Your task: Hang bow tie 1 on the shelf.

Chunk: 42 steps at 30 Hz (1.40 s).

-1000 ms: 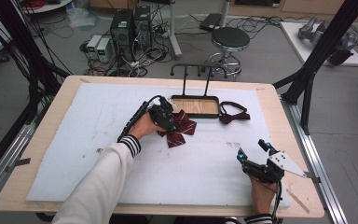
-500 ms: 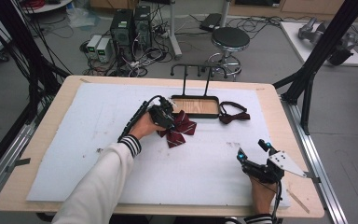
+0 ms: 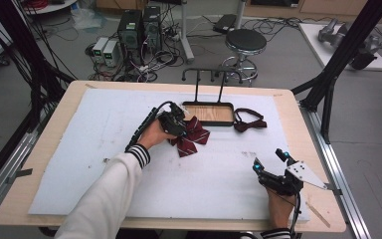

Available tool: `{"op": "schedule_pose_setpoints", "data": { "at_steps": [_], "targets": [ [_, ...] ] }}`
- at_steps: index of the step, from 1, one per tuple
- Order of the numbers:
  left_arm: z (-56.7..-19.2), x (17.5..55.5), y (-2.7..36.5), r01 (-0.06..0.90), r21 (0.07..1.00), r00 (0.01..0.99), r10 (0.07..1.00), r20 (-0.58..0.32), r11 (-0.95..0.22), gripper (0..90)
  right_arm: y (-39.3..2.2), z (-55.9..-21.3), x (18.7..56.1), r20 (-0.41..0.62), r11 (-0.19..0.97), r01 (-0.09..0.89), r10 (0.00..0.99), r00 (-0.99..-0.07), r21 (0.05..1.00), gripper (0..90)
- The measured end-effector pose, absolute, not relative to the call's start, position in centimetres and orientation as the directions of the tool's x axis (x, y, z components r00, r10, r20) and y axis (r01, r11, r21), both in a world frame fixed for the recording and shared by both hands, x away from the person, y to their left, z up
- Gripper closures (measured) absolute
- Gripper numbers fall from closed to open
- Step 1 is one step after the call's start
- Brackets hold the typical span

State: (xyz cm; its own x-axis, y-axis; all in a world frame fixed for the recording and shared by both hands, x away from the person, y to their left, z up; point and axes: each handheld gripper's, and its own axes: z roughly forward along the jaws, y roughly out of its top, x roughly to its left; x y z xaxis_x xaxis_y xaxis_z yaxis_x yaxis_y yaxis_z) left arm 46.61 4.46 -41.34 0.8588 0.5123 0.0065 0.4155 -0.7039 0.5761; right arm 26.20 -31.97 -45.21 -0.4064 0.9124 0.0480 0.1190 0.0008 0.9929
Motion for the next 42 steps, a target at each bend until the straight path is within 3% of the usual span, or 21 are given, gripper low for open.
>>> {"op": "schedule_pose_setpoints", "data": {
  "at_steps": [42],
  "targets": [
    [-33.5,44.9,7.5,0.275,0.804,0.856,0.516,0.046,-0.527,74.9,-31.9,-45.2,26.2,0.052,-0.002,0.123,0.912,-0.406,0.992,11.1]
  ]
}}
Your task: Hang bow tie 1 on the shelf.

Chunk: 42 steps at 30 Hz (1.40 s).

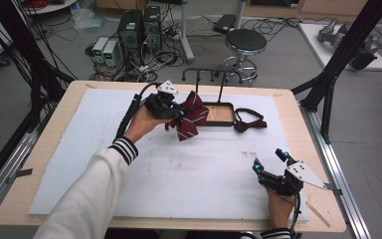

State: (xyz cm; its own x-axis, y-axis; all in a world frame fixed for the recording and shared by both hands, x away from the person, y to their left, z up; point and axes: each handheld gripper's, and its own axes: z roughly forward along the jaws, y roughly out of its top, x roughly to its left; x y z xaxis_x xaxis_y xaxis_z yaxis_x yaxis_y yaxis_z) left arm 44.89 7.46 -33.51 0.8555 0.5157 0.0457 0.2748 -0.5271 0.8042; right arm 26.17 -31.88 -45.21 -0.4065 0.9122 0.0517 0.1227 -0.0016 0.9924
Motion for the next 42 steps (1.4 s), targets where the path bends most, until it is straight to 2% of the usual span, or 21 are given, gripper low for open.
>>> {"op": "schedule_pose_setpoints", "data": {
  "at_steps": [28,42],
  "targets": [
    [-30.1,46.1,6.8,0.181,0.858,0.862,0.498,0.096,-0.480,75.2,-31.9,-45.2,26.2,0.054,-0.004,0.124,0.913,-0.404,0.992,11.1],
    [-29.2,47.1,7.0,0.175,0.878,0.859,0.505,0.085,-0.446,75.5,-31.9,-45.2,26.2,0.052,-0.003,0.123,0.914,-0.403,0.992,11.1]
  ]
}}
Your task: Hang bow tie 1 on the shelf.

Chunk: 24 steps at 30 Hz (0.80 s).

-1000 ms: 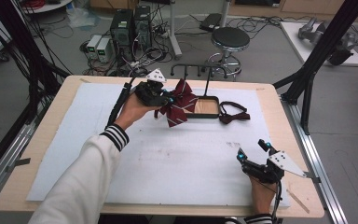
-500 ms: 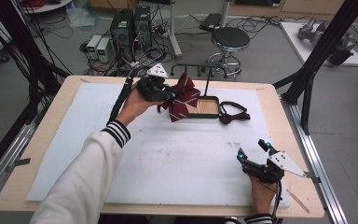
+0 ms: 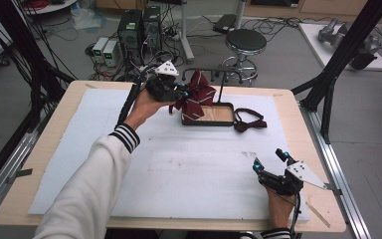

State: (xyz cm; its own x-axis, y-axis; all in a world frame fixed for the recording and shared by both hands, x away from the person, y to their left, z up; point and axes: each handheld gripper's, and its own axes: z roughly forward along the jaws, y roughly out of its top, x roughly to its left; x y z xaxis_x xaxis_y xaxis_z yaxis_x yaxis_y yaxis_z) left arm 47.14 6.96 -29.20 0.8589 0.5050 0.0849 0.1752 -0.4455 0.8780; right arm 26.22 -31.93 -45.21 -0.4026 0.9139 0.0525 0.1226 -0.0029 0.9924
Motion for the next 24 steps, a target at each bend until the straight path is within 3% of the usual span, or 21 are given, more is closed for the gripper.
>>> {"op": "schedule_pose_setpoints", "data": {
  "at_steps": [10,24],
  "targets": [
    [-28.8,48.0,6.7,0.153,0.903,0.845,0.527,0.091,-0.402,75.5,-31.9,-45.2,26.2,0.053,-0.003,0.123,0.914,-0.403,0.992,11.1],
    [-29.1,49.5,7.5,0.197,0.939,0.806,0.591,0.008,-0.282,75.5,-31.9,-45.2,26.2,0.053,-0.003,0.126,0.915,-0.399,0.992,11.1]
  ]
}}
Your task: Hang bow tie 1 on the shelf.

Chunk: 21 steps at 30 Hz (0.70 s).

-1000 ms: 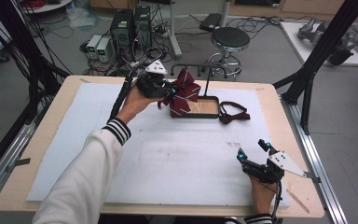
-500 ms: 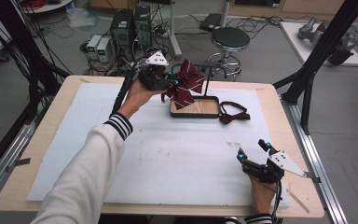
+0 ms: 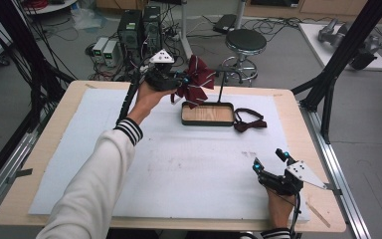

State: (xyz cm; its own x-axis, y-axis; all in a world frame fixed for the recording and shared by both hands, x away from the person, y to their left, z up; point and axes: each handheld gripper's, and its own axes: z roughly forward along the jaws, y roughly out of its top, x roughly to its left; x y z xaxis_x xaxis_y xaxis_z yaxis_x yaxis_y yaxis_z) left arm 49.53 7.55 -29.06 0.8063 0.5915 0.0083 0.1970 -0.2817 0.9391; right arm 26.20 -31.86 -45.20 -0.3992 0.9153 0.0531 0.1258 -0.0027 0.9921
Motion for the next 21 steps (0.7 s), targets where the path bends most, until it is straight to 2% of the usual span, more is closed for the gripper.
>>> {"op": "schedule_pose_setpoints", "data": {
  "at_steps": [21],
  "targets": [
    [-29.58,50.41,7.85,0.226,0.955,0.757,0.652,-0.050,-0.190,75.5,-31.87,-45.21,26.24,0.050,0.000,0.123,0.915,-0.401,0.992,11.1]
  ]
}}
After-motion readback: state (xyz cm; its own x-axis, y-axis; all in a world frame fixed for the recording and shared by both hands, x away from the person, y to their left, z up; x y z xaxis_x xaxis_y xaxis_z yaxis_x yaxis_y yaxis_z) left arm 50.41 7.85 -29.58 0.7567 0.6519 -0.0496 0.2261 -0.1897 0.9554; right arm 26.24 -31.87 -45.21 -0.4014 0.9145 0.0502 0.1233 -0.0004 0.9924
